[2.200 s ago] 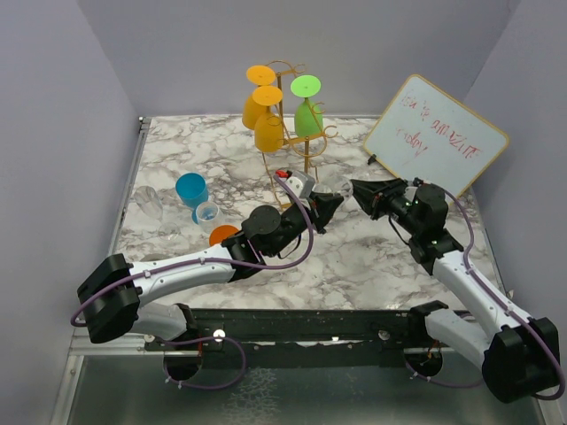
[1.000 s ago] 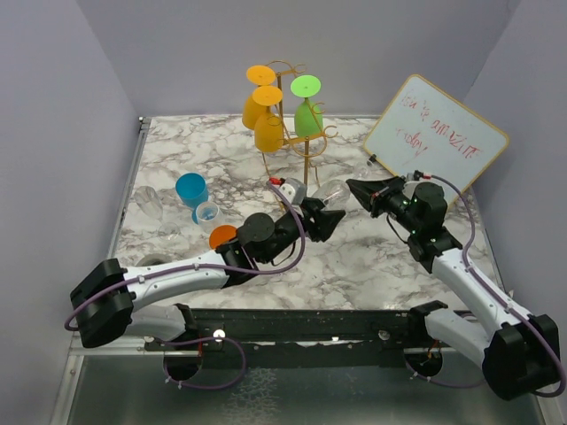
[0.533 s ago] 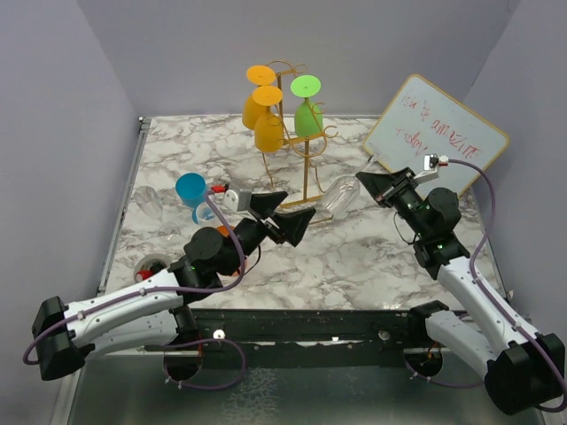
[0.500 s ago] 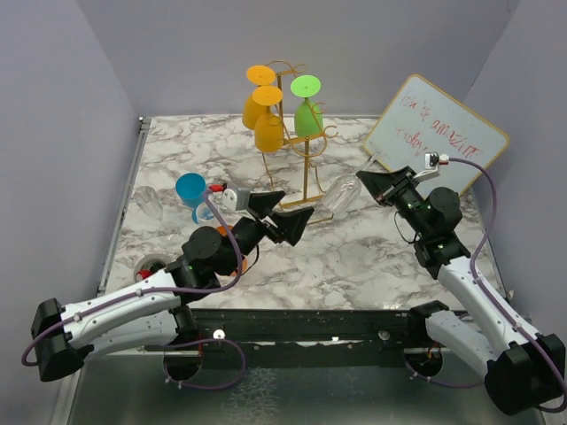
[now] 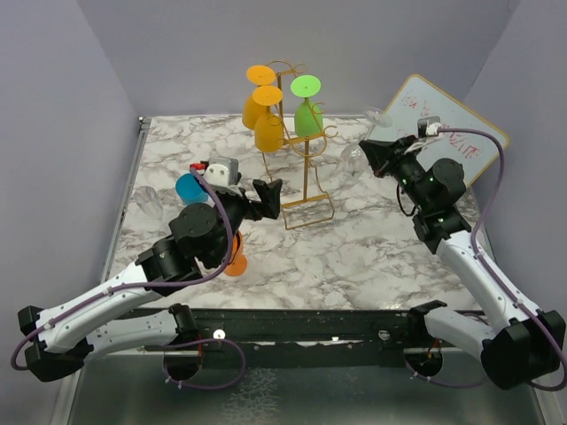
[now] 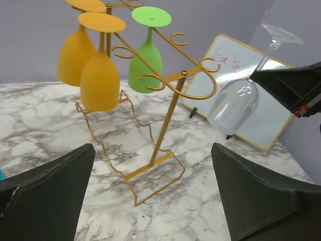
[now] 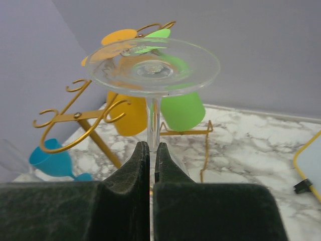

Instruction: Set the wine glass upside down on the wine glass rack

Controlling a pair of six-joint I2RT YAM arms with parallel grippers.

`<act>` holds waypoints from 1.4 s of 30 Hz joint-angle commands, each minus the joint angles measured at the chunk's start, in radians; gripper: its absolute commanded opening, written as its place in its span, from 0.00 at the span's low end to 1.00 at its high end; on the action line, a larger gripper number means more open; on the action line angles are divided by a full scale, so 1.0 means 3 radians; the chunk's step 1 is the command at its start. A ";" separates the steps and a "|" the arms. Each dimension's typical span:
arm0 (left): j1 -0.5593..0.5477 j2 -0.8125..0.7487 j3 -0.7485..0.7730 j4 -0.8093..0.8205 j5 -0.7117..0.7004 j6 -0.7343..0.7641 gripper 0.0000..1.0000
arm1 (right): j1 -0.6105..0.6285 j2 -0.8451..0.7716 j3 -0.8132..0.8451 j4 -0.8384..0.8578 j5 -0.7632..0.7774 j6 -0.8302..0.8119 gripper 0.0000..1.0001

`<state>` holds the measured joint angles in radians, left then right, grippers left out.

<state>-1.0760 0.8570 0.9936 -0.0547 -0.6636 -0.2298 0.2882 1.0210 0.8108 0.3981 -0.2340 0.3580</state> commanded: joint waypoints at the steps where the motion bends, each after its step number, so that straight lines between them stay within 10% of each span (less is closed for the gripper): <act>1: -0.0023 -0.0151 0.0081 -0.0287 -0.0477 0.0353 0.99 | 0.0011 0.0261 0.0304 0.0010 0.0291 -0.0656 0.01; 15: -0.0023 -0.0219 0.0045 -0.0199 -0.0727 0.0742 0.99 | 0.0011 0.1309 0.1004 0.0255 0.0014 -0.1715 0.01; 42: -0.0023 -0.0307 -0.0024 -0.0181 -0.0935 0.1008 0.99 | 0.0011 0.2068 0.1439 0.0894 -0.1250 -0.1792 0.01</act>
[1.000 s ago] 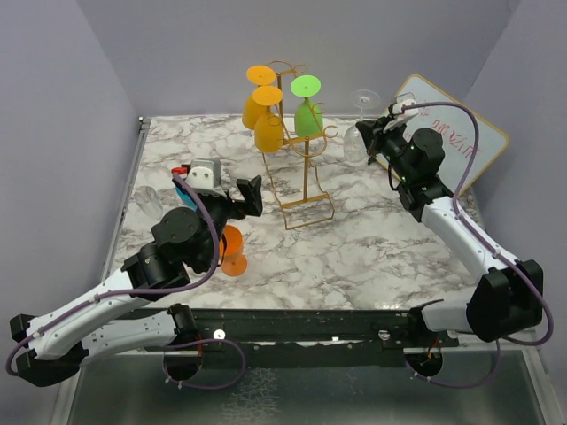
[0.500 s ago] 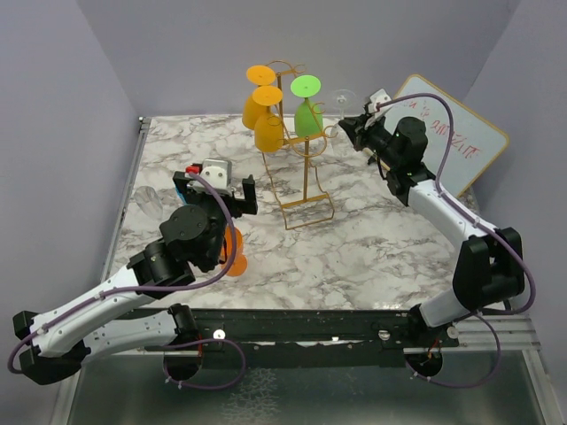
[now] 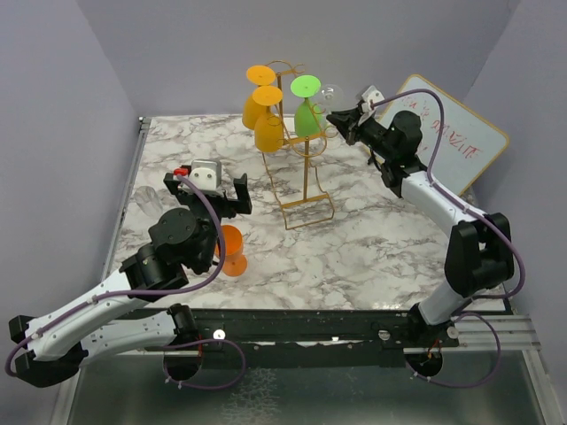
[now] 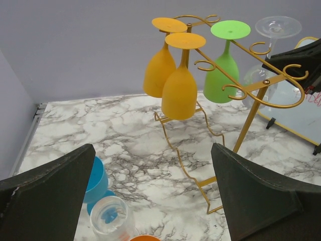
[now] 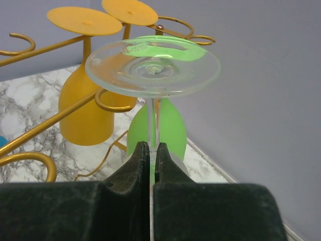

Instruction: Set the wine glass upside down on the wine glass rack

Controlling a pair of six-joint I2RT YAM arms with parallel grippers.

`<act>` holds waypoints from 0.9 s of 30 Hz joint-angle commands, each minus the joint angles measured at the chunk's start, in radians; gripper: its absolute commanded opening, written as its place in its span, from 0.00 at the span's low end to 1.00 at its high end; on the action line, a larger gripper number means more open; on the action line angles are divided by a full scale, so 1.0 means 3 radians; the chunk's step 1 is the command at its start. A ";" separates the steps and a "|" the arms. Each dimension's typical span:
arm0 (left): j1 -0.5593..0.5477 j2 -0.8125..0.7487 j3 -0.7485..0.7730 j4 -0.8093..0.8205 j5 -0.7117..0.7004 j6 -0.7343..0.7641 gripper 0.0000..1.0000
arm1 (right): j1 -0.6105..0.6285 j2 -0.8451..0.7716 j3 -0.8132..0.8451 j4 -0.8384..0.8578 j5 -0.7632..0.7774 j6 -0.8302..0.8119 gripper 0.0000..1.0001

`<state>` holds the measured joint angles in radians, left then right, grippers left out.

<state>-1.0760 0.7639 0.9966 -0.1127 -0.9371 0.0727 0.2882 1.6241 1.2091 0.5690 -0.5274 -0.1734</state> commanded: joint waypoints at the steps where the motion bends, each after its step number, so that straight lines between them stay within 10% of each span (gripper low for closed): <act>1: -0.0023 0.0005 -0.0034 0.0014 -0.0017 -0.0002 0.99 | 0.0011 0.0074 0.0116 0.0343 -0.0303 -0.0014 0.01; 27: -0.0023 0.0046 -0.0050 -0.0052 0.0039 -0.0074 0.99 | 0.0011 0.0262 0.0190 0.0097 -0.0719 -0.0216 0.01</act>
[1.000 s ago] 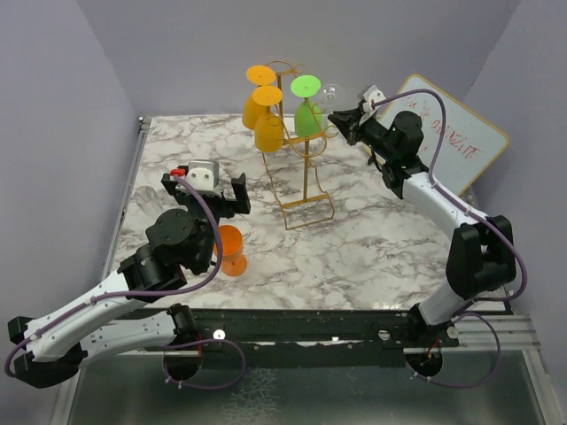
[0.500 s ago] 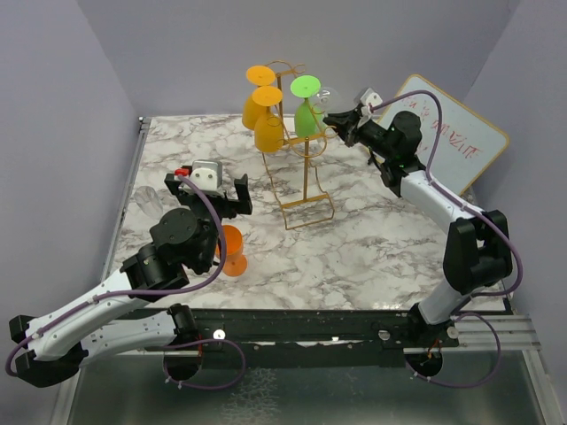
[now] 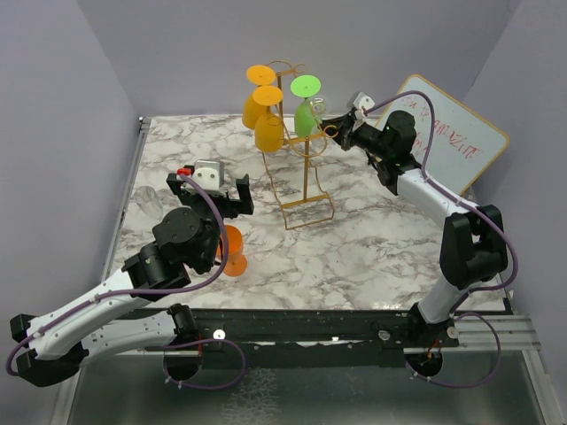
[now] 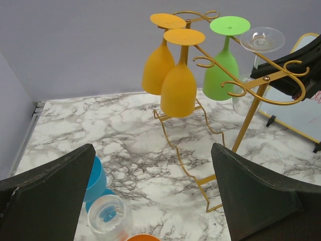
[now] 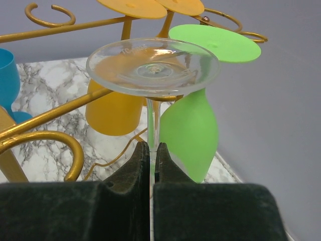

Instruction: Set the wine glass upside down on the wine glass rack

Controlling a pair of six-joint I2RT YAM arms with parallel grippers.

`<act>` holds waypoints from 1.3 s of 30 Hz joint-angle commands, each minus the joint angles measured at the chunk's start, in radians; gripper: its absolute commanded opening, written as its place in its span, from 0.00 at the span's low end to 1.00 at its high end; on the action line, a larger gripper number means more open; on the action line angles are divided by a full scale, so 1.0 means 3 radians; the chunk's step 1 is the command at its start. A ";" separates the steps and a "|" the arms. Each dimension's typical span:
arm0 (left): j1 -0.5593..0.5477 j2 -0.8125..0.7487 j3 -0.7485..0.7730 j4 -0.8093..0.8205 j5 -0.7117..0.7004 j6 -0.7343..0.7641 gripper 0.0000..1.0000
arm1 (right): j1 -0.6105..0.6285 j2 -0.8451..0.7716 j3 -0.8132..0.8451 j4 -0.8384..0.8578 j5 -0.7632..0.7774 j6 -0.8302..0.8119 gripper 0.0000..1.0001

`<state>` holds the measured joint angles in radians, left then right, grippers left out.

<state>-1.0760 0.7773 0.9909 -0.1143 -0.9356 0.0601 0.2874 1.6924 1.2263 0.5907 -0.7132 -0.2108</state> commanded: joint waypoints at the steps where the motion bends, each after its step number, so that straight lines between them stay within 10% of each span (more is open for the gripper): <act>1: -0.0023 -0.0003 -0.0028 -0.0053 0.0035 -0.0039 0.99 | 0.0013 0.0030 0.0126 0.0010 -0.0094 -0.0084 0.02; 22: -0.0023 -0.0033 0.0015 -0.0182 0.0141 -0.0136 0.99 | 0.0013 -0.0167 -0.0177 0.0165 0.0147 0.0399 0.50; 39: -0.0023 -0.0077 0.0120 -0.0521 0.0336 -0.0446 0.99 | 0.0008 -0.0612 -0.0655 0.0250 0.0867 0.0691 0.62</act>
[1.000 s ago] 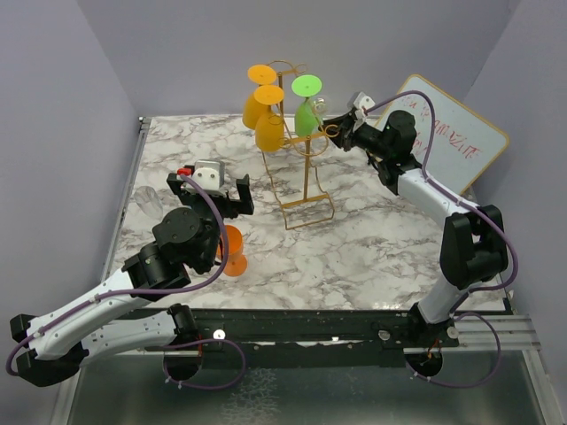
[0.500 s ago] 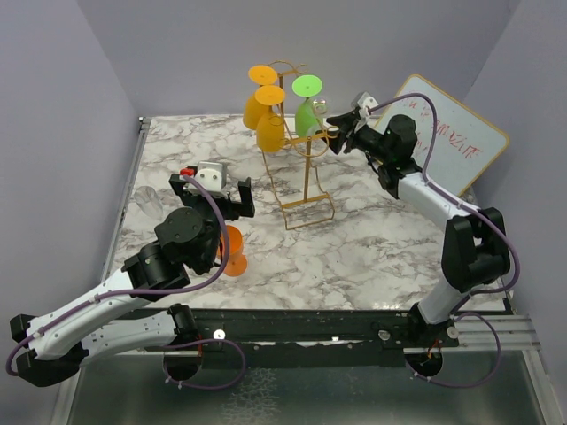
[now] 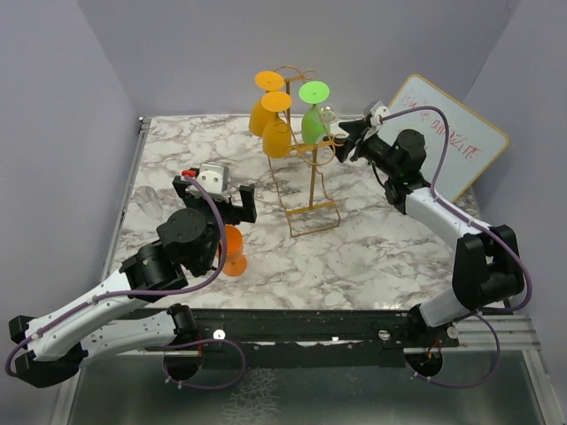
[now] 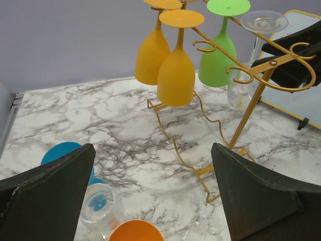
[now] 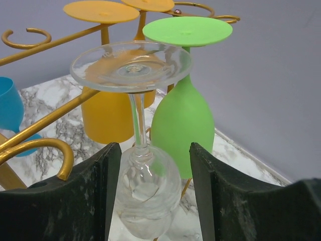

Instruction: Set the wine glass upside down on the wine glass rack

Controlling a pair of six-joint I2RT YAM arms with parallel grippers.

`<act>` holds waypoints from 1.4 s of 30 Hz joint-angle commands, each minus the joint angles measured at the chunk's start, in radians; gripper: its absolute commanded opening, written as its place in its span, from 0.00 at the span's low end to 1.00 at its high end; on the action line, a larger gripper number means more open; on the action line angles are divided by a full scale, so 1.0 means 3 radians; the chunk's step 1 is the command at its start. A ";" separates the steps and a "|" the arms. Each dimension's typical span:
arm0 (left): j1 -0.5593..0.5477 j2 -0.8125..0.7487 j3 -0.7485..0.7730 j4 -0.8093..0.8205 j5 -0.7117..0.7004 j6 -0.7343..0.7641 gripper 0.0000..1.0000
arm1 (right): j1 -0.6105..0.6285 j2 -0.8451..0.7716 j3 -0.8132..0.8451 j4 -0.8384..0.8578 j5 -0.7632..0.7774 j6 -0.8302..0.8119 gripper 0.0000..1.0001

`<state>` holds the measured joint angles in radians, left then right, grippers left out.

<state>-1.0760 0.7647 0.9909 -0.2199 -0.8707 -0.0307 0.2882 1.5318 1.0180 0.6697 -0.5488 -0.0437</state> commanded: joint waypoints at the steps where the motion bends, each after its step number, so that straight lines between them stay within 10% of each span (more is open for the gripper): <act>1: -0.0023 -0.0042 0.0123 -0.0180 0.0121 -0.0158 0.99 | 0.0006 -0.0072 0.0051 -0.0044 0.0361 0.0220 0.62; 28: -0.0023 0.0014 0.0155 -0.0305 0.0236 -0.0224 0.99 | 0.0006 -0.0695 -0.0319 -0.0365 0.1598 0.0438 0.70; 42: -0.0023 0.0057 -0.0106 -0.0949 0.0526 -0.1113 0.99 | 0.0006 -0.1623 -0.0615 -0.2741 0.1717 0.1924 0.62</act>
<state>-1.0760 0.7719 0.9981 -0.4011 -0.7662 -0.2066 0.2882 1.0500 0.8669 0.1432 0.0048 0.4046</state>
